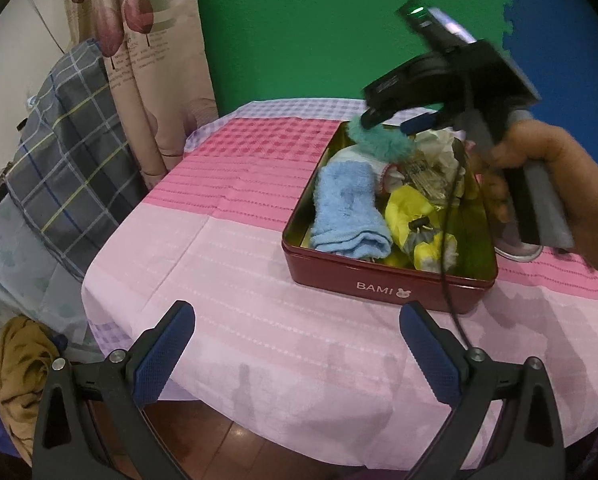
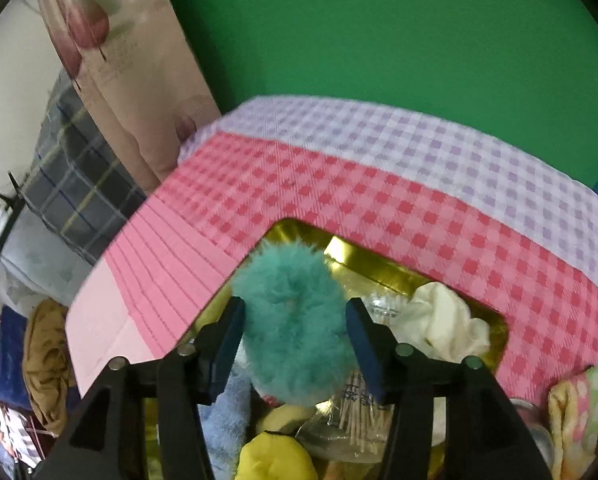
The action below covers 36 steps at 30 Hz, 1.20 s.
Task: Organize soft objects
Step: 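Carry the green fuzzy scrunchie into the red tin and open the right tool, then reach the left tool to the pink-green striped towel and grasp it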
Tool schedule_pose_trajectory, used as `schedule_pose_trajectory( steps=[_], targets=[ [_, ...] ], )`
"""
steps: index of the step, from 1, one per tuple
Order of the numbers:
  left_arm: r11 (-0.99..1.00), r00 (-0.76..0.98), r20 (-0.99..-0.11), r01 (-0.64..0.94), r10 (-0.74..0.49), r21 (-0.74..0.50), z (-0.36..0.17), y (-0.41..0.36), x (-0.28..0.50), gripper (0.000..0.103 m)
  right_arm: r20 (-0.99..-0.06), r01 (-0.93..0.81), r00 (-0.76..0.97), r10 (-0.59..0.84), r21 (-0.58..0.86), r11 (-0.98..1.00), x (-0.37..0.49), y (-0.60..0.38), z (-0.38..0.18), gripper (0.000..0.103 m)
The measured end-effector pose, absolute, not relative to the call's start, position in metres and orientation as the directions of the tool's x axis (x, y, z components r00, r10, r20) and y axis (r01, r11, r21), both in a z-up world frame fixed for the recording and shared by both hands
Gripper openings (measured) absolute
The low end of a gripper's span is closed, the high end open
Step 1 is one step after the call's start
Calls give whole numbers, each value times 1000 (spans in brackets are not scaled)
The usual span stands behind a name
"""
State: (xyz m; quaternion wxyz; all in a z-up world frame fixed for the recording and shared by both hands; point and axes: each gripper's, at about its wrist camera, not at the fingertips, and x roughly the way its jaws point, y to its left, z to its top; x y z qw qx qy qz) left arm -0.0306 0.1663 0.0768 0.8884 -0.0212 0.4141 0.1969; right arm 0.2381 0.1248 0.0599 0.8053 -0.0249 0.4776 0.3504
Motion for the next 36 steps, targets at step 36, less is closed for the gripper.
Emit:
schedule_pose_trajectory(
  steps=[36],
  targets=[
    [953,661,-691,-260,291,153,85,125,-39,101,-779,44,626,-23,6,999,128,-298,13,56]
  ],
)
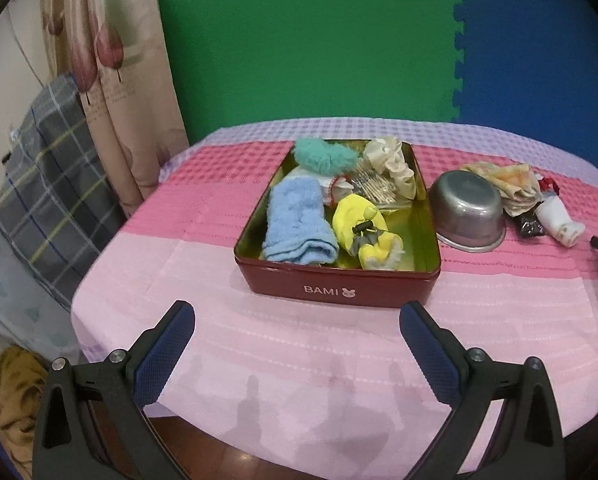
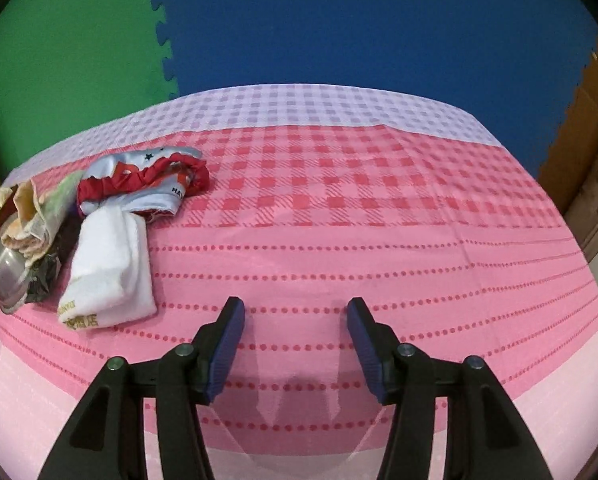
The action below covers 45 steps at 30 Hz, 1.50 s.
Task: Organize soft objects
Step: 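Reach the left tool to the pink-green striped towel and grasp it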
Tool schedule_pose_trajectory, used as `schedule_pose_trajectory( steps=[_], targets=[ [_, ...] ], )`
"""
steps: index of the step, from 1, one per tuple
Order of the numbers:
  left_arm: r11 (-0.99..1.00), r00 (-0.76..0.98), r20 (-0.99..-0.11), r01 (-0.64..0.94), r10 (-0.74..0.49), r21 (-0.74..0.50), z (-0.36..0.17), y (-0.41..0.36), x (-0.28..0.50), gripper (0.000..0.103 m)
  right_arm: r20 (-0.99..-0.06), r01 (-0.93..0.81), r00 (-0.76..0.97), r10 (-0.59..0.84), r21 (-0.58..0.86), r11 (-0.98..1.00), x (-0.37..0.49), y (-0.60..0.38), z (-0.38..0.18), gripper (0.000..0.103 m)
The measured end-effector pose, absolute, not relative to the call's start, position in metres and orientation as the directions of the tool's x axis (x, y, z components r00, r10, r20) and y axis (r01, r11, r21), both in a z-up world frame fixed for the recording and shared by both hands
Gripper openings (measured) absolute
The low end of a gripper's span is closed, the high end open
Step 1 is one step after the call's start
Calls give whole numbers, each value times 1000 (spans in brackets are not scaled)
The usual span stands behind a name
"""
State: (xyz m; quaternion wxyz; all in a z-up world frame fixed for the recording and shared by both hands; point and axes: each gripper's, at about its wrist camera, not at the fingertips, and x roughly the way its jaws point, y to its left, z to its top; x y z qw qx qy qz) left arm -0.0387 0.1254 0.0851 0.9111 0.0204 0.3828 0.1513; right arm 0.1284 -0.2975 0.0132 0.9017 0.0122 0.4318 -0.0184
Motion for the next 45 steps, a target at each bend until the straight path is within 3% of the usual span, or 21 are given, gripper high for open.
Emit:
schedule_pose_trajectory(
  steps=[3,17,28,39,45],
  targets=[
    [958,670,-686,-233,284,168,85,119,-40,102,-783,32,622,-18,3,999,130,-297,12,63],
    [976,667,-712,-158,217,149,76,104,-39,102,-777,14,630,-3,8,1000,128,-294,12,64],
    [995,608,-788,28,-92,-95,85,65,-9,101,-742,-24,668,60,59,998,117,-292,21,64],
    [948,512,-798,135,-317,-289,125,10,116,101,-663,-42,739,123,137,990,101,-301,34,64],
    [930,406,-837,124,-367,-347,119,-22,179,101,-642,-66,751,155,160,985,97,-303,36,64]
  ],
)
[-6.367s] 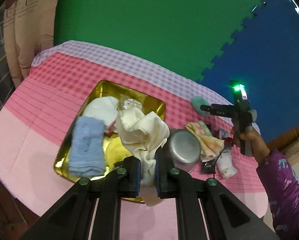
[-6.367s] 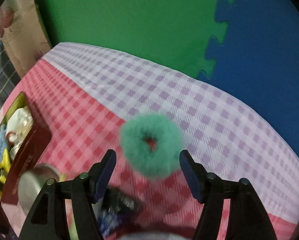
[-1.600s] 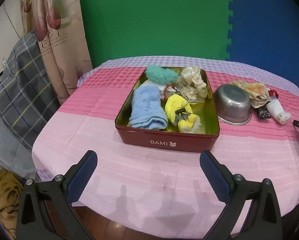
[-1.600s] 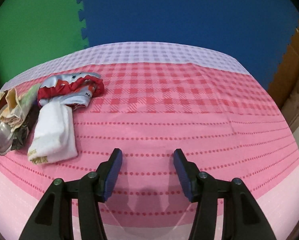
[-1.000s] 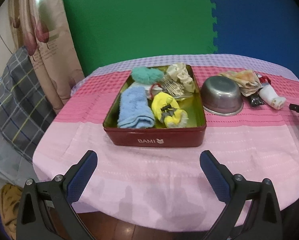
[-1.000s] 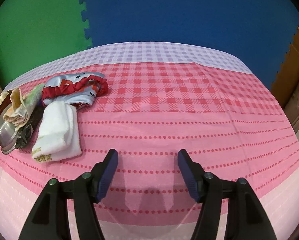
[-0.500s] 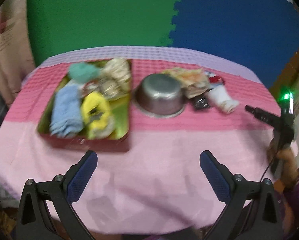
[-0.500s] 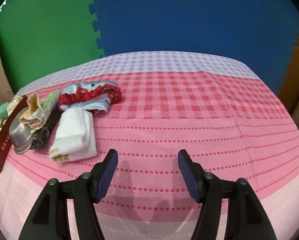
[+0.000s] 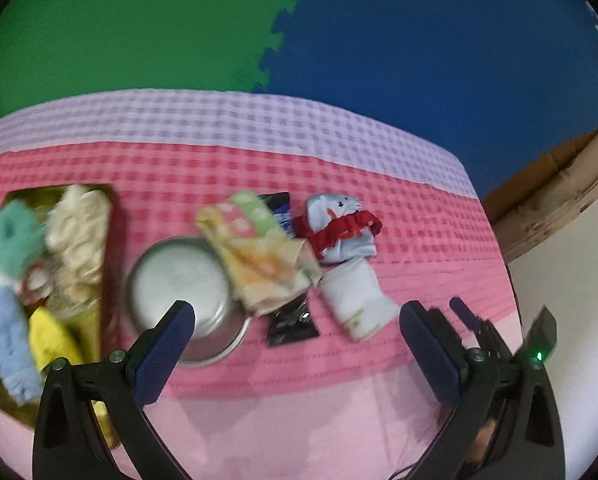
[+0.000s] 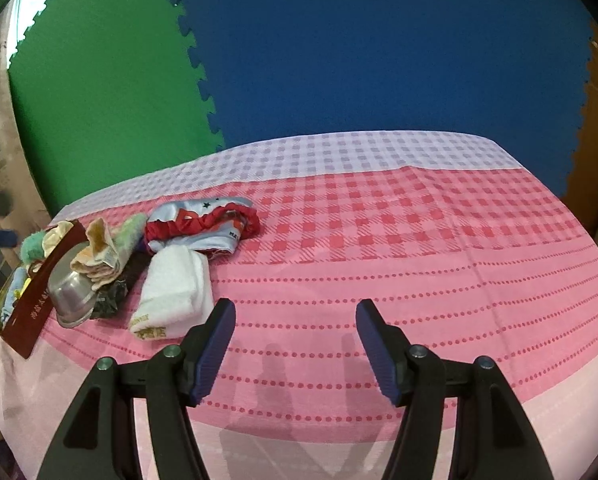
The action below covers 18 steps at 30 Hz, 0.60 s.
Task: Organize soft objects
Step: 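Reach the left tool to the pink-green striped towel and grasp it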
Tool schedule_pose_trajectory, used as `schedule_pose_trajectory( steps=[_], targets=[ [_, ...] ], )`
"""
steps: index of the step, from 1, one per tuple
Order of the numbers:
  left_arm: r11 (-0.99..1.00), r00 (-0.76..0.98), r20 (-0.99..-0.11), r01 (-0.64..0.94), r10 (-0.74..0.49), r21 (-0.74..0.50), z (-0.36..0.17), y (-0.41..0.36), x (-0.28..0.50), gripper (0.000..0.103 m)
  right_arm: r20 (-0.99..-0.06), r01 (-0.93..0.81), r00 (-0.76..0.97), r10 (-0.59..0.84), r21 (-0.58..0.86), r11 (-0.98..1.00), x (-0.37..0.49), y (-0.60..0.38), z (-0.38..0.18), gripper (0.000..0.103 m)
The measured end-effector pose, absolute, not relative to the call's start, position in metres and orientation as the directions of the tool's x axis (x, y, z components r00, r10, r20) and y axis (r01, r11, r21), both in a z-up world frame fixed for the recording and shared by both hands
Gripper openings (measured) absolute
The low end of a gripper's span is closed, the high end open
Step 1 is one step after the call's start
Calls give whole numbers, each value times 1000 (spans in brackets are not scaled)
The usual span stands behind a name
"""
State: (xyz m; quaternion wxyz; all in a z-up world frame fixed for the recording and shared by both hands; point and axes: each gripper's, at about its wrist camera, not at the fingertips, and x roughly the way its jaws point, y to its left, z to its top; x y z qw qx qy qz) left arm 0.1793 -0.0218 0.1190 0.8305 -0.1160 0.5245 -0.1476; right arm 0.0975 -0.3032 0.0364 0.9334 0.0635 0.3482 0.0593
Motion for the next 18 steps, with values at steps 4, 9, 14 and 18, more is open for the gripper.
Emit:
schedule_pose_trajectory(
  steps=[4,9,14,18],
  targets=[
    [931,332,-871,82,-362,-356,101,-35,204,101,-630,-87,755,183,181,980,97,-304,37,64],
    [911,276,-877,-13,-393,-412,79,-37,219,101,-612,-101,764,206,201,974,94,-306,39,64],
    [899,251,-883,-89,-397,-429,65,-37,233,101,-597,-112,770,224,218,969,94,-307,41,64],
    [897,237,-889,-119,-392,-427,58,-40,244,101,-590,-119,773,233,226,967,93,-307,42,65]
  ],
)
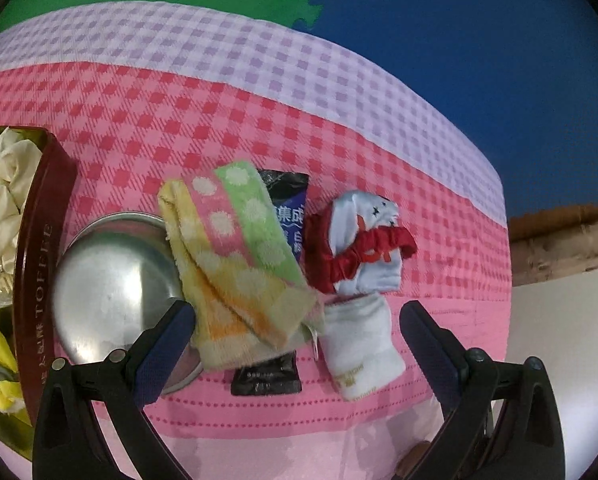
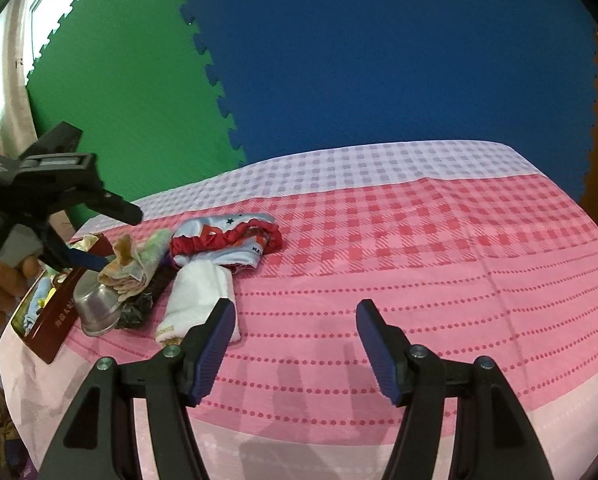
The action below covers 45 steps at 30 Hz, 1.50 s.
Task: Organize soft objects
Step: 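Reach the left tool to the pink-green striped towel and grasp it, then lift the striped towel with the left tool while the right tool grasps the white folded cloth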
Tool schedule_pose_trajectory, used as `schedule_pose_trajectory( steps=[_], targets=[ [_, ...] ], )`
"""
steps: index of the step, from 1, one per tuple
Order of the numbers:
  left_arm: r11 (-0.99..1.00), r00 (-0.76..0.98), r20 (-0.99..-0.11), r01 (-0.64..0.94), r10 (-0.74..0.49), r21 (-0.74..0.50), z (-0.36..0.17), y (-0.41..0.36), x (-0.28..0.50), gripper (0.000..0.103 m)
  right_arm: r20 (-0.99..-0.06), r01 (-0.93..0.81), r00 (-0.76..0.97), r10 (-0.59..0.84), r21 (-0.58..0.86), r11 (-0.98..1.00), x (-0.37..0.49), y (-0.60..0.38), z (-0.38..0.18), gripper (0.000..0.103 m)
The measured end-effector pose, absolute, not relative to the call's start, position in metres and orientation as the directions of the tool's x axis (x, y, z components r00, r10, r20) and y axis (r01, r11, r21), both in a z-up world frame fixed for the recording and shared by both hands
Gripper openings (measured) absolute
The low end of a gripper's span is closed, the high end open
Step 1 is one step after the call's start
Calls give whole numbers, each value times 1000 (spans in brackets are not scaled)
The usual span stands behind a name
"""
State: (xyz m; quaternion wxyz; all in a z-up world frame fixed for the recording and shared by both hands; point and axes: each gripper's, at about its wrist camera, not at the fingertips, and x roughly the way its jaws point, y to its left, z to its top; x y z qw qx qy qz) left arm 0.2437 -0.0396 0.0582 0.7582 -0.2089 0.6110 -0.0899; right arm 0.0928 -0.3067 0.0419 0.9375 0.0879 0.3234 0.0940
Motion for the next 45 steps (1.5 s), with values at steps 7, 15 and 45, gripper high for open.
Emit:
schedule_pose_trajectory(
  steps=[7,15,45],
  targets=[
    [870,222,-882,-186,-416,-457,47,-38,252,73,-578,-117,779,242,244,963,92,-308,43,65],
    [862,221,-879,-201,-424,-466,34,-25,247,18,-573,-112,784,240,250,962,92,-308,44,65],
    [858,447,-786,-76,-426,-508,108,15,46,14,-734,-397,515,442,253,882,139,-237,26,65]
  ],
)
